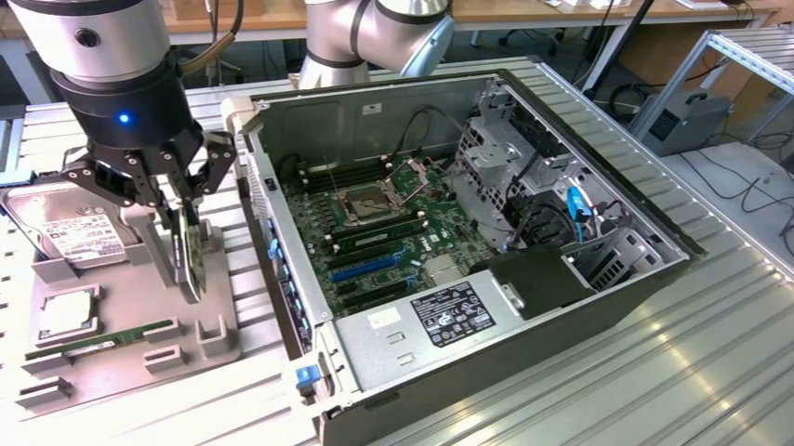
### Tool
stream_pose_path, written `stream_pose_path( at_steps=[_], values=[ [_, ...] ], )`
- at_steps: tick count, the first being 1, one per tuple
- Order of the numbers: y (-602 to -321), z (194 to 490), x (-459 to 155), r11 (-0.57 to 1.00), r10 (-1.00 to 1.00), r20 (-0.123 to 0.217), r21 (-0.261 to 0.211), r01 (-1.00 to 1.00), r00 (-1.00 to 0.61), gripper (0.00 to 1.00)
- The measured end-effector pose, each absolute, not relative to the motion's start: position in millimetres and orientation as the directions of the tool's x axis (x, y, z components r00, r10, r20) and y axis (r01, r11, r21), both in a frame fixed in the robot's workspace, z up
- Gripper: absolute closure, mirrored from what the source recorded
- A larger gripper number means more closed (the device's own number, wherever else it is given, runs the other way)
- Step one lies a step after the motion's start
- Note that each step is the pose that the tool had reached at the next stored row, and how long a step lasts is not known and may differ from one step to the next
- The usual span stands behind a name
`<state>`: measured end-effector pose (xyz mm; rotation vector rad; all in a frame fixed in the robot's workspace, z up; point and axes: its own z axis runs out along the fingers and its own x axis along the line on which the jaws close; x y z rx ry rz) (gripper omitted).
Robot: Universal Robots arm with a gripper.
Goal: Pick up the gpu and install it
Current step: 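Pick up the gpu and move the gpu toward the slot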
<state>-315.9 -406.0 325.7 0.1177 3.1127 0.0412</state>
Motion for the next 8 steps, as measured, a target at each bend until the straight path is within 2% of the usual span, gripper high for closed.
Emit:
stream_pose_path(
  at_steps=[8],
  values=[
    [-406.0,328.5,-315.9,0.997,0.076,-0.026,0.028,0.075,-0.997,0.73]
  ],
)
